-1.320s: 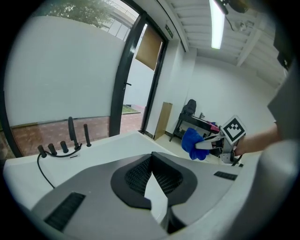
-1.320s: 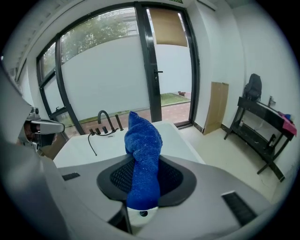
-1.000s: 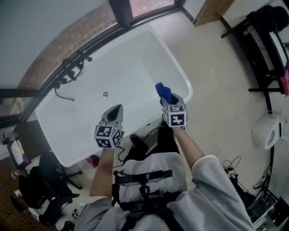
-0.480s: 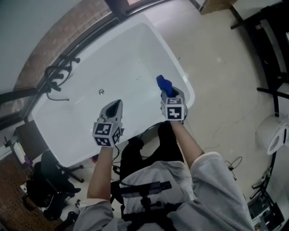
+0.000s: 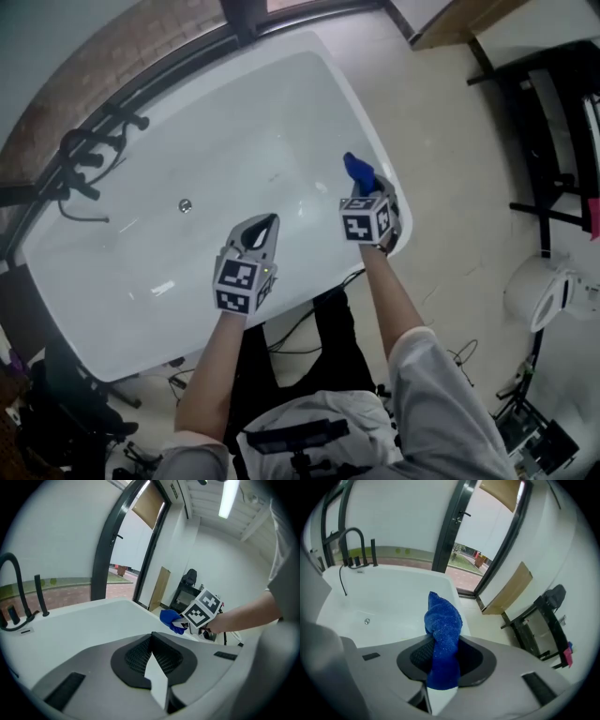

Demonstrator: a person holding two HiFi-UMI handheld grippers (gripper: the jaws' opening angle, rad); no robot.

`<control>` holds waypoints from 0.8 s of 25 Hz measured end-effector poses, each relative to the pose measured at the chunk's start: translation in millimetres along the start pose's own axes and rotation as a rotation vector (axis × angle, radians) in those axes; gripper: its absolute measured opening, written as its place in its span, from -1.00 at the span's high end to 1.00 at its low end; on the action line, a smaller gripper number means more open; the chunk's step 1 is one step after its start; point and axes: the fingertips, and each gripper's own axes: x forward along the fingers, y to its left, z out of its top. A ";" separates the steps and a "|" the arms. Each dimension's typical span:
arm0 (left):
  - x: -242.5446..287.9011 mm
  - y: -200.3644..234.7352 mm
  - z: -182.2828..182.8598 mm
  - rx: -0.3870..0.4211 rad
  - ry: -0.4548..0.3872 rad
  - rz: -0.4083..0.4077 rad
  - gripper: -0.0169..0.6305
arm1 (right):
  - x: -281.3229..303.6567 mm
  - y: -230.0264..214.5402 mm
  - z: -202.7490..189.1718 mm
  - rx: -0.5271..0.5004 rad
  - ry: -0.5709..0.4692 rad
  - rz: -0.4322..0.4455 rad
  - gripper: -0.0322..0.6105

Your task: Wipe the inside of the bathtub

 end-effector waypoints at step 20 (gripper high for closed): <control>111.6 92.5 -83.6 -0.026 -0.022 -0.030 0.94 | 146.1 21.4 9.2 -0.520 0.008 -0.357 0.55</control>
